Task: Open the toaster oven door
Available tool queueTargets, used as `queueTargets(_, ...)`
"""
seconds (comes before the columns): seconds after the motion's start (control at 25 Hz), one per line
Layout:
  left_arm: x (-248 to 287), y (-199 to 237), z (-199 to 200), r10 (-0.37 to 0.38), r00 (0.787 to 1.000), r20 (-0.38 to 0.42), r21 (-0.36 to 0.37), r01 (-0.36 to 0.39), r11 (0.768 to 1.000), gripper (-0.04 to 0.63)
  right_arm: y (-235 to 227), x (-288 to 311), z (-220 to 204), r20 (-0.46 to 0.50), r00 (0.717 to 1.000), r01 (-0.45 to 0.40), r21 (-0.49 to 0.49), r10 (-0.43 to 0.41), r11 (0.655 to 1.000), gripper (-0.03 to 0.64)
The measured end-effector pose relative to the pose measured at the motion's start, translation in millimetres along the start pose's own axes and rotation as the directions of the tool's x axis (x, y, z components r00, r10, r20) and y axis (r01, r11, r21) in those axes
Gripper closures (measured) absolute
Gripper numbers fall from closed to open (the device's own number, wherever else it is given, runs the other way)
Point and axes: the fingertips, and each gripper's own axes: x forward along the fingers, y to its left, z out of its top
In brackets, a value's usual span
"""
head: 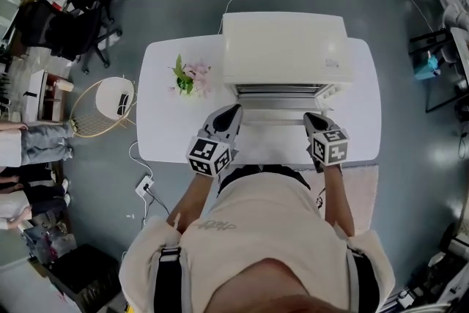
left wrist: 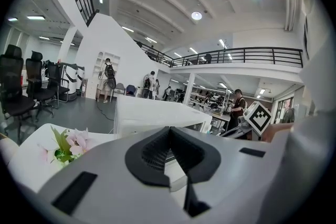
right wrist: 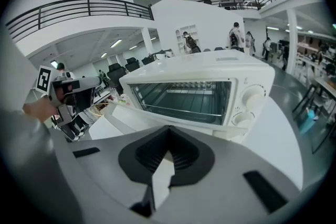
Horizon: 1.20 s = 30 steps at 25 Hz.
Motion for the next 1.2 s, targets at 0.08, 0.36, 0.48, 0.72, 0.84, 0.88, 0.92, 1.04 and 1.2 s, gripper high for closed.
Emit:
queueTargets(0.08, 0.9, -2.5, -1.4, -0.004, 1.000, -0.005, 0.003, 0.004, 1.000, 0.575, 1.0, 0.2, -6.7, -0.009, 1.000, -0.010, 0.006, 0.010, 1.000, 0.611)
queueTargets(0.36, 1.2, -14.7, -1.2, -0.016, 1.000, -0.015, 0.014, 0.016, 1.000, 0.575, 5.9, -3.3, -24.7, -0.032, 0.999, -0.031, 0.023, 0.032, 0.999, 0.611)
queueTargets(0.48, 1.5, -15.9, -2.8, -0.016, 1.000, -0.022, 0.020, 0.016, 1.000, 0.575, 7.1, -3.0, -30.0, -0.042, 0.998, -0.041, 0.028, 0.042, 0.999, 0.611)
queueTargets(0.72, 1.0, -18.8, -5.9, -0.004, 1.000, -0.027, 0.022, 0.005, 1.000, 0.575, 8.0, -2.0, -42.3, -0.070, 0.995, -0.065, 0.024, 0.067, 0.998, 0.611)
queueTargets(0.84, 1.0, -21.6, -5.9, -0.002, 0.999, -0.033, 0.023, 0.002, 1.000, 0.575, 10.6, -2.8, -49.5, -0.094, 0.993, -0.072, 0.013, 0.073, 0.997, 0.611)
queueTargets(0.88, 1.1, -22.3, -5.7, 0.000, 0.999, -0.033, 0.024, 0.001, 1.000, 0.575, 11.4, -2.7, -52.4, -0.102, 0.992, -0.073, 0.009, 0.074, 0.997, 0.611)
queueTargets(0.92, 1.4, -22.7, -5.8, 0.001, 0.999, -0.033, 0.024, 0.000, 1.000, 0.575, 11.8, -2.4, -55.7, -0.109, 0.991, -0.076, 0.009, 0.076, 0.997, 0.611)
queueTargets(1.04, 2.3, -23.0, -8.4, 0.006, 0.999, -0.038, 0.022, -0.005, 1.000, 0.575, 13.2, -0.9, -66.9, -0.123, 0.988, -0.091, 0.033, 0.094, 0.995, 0.611)
queueTargets(1.2, 2.5, -24.8, -13.1, 0.011, 0.999, -0.049, 0.018, -0.010, 1.000, 0.575, 14.2, 0.3, -83.0, -0.146, 0.982, -0.113, 0.078, 0.123, 0.991, 0.611)
